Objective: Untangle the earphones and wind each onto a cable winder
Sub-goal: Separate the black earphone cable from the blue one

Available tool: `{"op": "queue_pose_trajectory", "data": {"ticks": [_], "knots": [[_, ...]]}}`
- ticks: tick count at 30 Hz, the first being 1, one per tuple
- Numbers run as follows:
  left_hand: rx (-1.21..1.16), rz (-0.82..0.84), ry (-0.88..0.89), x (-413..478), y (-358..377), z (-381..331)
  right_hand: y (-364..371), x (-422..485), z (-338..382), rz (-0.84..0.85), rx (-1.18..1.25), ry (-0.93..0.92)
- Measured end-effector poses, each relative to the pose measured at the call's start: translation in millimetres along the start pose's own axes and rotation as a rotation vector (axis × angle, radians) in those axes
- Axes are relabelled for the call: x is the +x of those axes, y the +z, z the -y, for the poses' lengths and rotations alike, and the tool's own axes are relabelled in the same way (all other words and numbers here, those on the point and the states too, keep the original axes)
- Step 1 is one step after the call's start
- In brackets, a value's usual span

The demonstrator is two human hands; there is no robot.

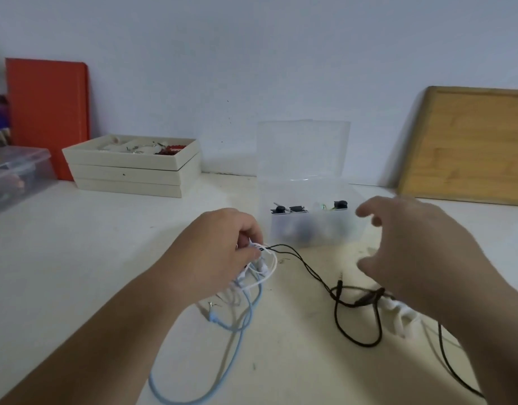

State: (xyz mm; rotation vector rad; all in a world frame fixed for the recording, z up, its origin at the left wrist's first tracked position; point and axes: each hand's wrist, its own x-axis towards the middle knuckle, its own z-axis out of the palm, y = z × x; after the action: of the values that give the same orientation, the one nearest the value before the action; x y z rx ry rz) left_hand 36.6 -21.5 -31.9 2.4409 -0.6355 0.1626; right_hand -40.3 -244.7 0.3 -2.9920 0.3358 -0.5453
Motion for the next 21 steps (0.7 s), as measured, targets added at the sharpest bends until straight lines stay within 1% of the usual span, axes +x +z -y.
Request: {"op": "queue_pose_trajectory", "data": {"ticks": [2, 3, 4, 6, 7, 8, 10, 11, 13, 16, 18, 20, 21], "knots": [[-0.054, -0.022, 0.021, -1.2, 0.3, -4.1, 0.7, -4.2, 13.4, -0.043, 0.243, -0.129], [-0.093, -0.031, 0.033, -2.0, -0.3, -7.1, 2.6, -7.4, 21.1, -0.004, 0.378, -0.181], [-0.137, -0.035, 0.045, -2.5, -1.3, -10.6, 7.6, -9.8, 27.6, 0.081, 0.468, -0.205], [-0.225, -0.041, 0.07, -3.9, -4.3, -17.6, 22.2, -12.4, 32.1, 0.252, 0.494, -0.224], [-0.27, -0.045, 0.083, -4.5, -6.3, -20.3, 27.8, -11.9, 31.3, 0.3, 0.486, -0.221], [-0.319, -0.048, 0.091, -4.6, -8.4, -21.7, 29.9, -9.7, 29.5, 0.312, 0.498, -0.193], [-0.394, -0.039, 0.088, -5.1, -14.4, -21.3, 25.2, -3.3, 25.2, 0.292, 0.633, -0.101], [-0.395, -0.016, 0.08, -5.4, -17.2, -19.9, 22.2, -1.0, 22.1, 0.284, 0.711, -0.053], [-0.268, 0.047, 0.059, -6.0, -19.6, -16.0, 14.9, 1.4, 16.8, 0.28, 0.878, -0.007], [0.032, 0.132, 0.018, -5.6, -19.7, -12.3, 5.3, 0.9, 15.0, 0.286, 1.201, 0.005], [0.113, 0.125, -0.009, -5.0, -19.7, -8.7, -0.2, 1.4, 14.7, 0.26, 1.458, 0.052], [0.155, 0.088, -0.043, -4.3, -22.7, -4.6, -8.2, 4.0, 12.8, 0.244, 1.736, 0.109], [0.158, 0.069, -0.06, -3.4, -25.0, -1.8, -11.6, 5.7, 11.4, 0.251, 1.834, 0.124]]}}
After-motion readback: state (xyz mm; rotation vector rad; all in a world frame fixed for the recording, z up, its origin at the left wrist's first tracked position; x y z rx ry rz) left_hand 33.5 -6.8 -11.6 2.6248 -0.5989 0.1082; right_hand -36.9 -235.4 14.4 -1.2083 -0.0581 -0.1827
